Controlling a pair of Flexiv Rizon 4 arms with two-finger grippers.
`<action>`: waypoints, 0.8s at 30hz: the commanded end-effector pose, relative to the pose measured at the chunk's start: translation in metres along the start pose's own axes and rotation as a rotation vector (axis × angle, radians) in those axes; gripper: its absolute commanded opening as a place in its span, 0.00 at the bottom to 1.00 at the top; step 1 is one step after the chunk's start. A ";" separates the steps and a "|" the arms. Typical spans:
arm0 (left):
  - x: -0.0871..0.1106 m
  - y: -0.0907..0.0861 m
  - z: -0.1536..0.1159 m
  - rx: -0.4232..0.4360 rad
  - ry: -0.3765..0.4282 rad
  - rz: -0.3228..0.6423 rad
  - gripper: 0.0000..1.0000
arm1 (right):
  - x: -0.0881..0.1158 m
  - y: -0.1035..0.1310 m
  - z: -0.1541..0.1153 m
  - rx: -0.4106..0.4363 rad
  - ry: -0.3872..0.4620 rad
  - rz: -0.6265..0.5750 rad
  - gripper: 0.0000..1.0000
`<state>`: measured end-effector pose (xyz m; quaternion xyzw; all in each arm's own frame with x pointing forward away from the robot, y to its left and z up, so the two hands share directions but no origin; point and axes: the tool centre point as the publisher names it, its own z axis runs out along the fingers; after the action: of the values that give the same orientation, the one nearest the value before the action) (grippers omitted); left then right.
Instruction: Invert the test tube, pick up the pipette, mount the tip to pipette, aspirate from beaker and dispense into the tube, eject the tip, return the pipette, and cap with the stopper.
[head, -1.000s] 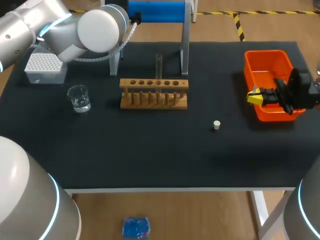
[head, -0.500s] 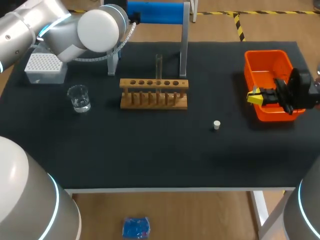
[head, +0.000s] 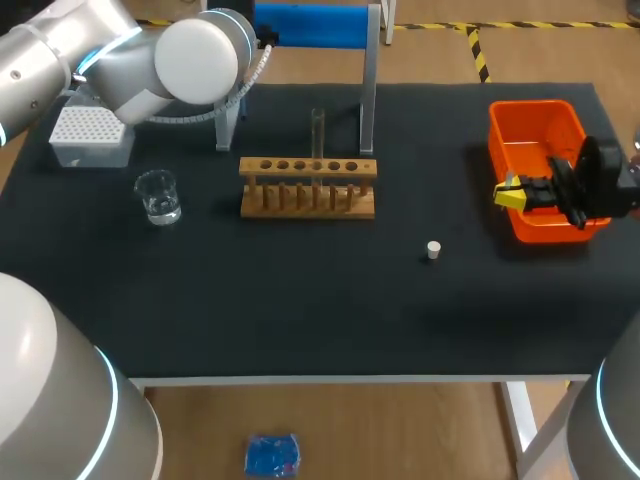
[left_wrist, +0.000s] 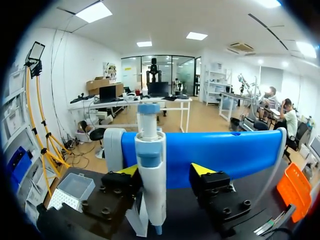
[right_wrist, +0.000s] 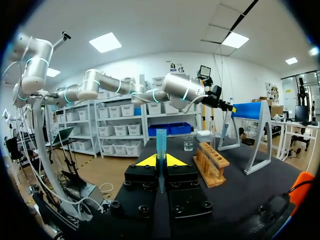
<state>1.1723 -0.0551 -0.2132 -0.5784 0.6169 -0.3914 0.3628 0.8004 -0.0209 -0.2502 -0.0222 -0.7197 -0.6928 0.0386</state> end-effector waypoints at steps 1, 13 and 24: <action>0.000 -0.001 0.001 -0.005 0.000 0.003 0.00 | 0.000 0.000 -0.001 0.001 0.001 -0.001 0.00; 0.001 -0.005 -0.003 0.003 -0.003 0.011 0.00 | 0.000 0.000 -0.001 0.001 0.001 -0.001 0.00; 0.001 -0.031 -0.015 0.037 -0.020 0.044 0.00 | 0.000 0.000 -0.001 0.001 0.001 -0.001 0.00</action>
<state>1.1762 -0.0558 -0.1879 -0.5593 0.6182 -0.3943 0.3867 0.8004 -0.0209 -0.2502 -0.0222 -0.7197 -0.6928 0.0386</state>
